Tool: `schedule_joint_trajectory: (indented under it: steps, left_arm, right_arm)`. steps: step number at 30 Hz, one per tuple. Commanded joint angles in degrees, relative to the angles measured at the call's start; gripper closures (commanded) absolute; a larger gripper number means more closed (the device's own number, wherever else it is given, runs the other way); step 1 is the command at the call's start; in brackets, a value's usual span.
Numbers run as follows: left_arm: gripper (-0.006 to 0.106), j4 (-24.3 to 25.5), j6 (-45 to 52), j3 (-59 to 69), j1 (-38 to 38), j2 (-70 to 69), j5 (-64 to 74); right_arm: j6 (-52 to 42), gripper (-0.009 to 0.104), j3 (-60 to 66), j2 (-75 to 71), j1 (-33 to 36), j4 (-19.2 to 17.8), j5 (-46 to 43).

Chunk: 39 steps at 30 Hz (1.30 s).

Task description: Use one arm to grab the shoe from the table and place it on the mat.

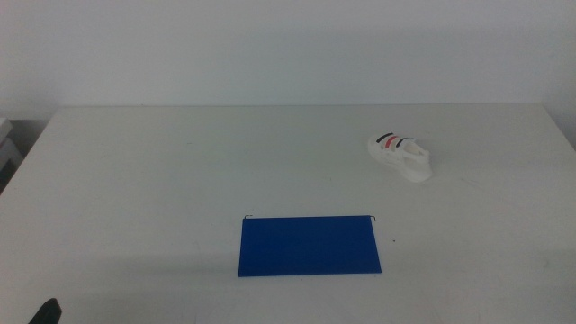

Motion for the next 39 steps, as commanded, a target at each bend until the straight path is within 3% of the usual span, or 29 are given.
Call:
schedule_joint_trajectory:
  steps: [1, 11, 18, 22, 30, 39]
  left_arm:
    - [0.007, -0.43, -0.27, 0.40, -0.27, -0.74, -4.58]
    - [0.007, -0.43, -0.27, 0.40, -0.27, -0.74, -4.58]
    - [0.007, -0.43, -0.27, 0.40, -0.27, -0.74, -4.58]
    - [0.007, -0.43, -0.27, 0.40, -0.27, -0.74, -4.58]
    - [0.007, -0.43, -0.27, 0.40, -0.27, -0.74, -4.58]
    - [0.007, -0.43, -0.27, 0.40, -0.27, -0.74, -4.58]
  right_arm:
    - [-0.32, 0.020, -0.07, -1.43, 0.08, 0.33, -4.24]
    - [-0.32, 0.020, -16.91, 13.56, 0.08, 0.61, 3.03]
    - [-0.32, 0.020, -30.44, 29.59, 0.31, 6.09, 3.94]
    - [-1.28, 0.020, -38.14, 39.27, 3.24, 6.41, 4.85]
    - [-8.43, 0.020, -62.31, 63.25, 10.43, 6.70, 18.63]
    - [-14.11, 0.020, -90.32, 89.81, 10.81, 6.64, 35.48]
